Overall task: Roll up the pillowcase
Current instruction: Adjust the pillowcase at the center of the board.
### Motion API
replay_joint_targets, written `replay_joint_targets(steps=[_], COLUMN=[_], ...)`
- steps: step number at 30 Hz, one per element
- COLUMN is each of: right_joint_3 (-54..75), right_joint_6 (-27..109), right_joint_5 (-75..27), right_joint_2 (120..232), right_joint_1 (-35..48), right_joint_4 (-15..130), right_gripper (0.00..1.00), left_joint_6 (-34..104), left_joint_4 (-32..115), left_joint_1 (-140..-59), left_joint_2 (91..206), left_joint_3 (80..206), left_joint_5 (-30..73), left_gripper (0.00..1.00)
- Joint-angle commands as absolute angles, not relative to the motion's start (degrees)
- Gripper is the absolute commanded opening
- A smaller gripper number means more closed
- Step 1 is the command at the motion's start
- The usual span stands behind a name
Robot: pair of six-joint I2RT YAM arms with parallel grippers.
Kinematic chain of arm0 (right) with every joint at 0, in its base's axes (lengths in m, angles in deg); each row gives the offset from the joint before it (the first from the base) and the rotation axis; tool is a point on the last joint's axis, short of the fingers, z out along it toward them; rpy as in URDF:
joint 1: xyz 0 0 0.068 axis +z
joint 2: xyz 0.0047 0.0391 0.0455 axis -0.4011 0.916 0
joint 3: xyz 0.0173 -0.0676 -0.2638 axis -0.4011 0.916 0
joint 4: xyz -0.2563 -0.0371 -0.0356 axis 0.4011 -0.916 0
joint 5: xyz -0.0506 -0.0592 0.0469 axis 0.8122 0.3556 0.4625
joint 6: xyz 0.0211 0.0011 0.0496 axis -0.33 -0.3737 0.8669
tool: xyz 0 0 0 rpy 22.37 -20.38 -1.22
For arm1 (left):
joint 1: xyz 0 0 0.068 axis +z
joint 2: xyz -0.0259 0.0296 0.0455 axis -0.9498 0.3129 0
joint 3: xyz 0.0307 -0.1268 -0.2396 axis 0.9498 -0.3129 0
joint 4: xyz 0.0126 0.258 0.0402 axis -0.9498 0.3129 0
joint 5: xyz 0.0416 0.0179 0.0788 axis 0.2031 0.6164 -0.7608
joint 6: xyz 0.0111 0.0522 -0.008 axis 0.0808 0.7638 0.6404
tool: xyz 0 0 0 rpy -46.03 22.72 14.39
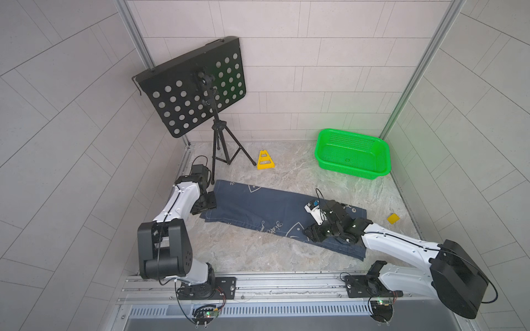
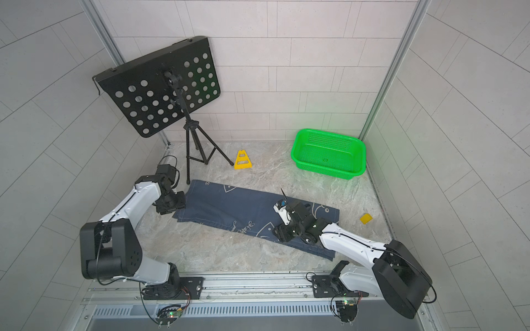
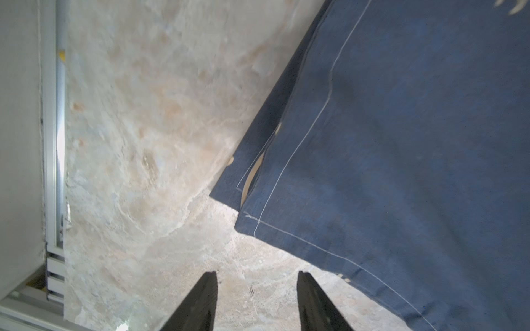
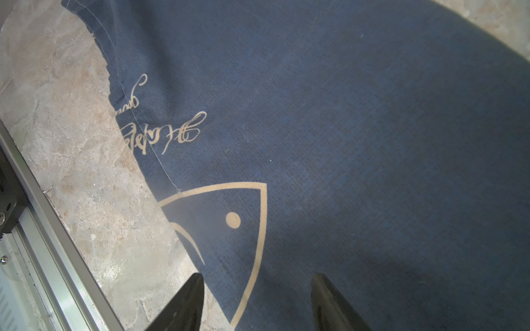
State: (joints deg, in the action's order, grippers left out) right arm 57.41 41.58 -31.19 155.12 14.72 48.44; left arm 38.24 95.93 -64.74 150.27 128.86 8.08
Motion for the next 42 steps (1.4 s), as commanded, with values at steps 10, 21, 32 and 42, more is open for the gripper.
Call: replay_joint_targets(steps=[10, 21, 32, 42], right_joint_3=[57.84, 57.62, 57.79, 58.01], right_joint_6=[41.44, 41.09, 41.27, 41.35], right_joint_5=[-29.91, -29.87, -29.78, -29.96], right_joint_2=[155.10, 156.10, 156.19, 156.14], right_joint_1=[15.05, 15.03, 15.03, 15.03], right_joint_4=[48.19, 48.62, 48.89, 49.07], right_gripper=[0.63, 0.64, 0.64, 0.64], left_joint_6=[40.60, 43.74, 44.85, 47.78], left_joint_4=[85.45, 85.40, 87.19, 90.84], left_joint_1=[-60.97, -60.26, -60.15, -60.23], left_joint_2=[156.86, 162.02, 162.23, 160.86], left_joint_3=[127.73, 129.44, 130.89, 132.59], left_joint_5=[14.58, 16.29, 17.40, 12.82], left_gripper=[0.49, 0.42, 0.09, 0.04])
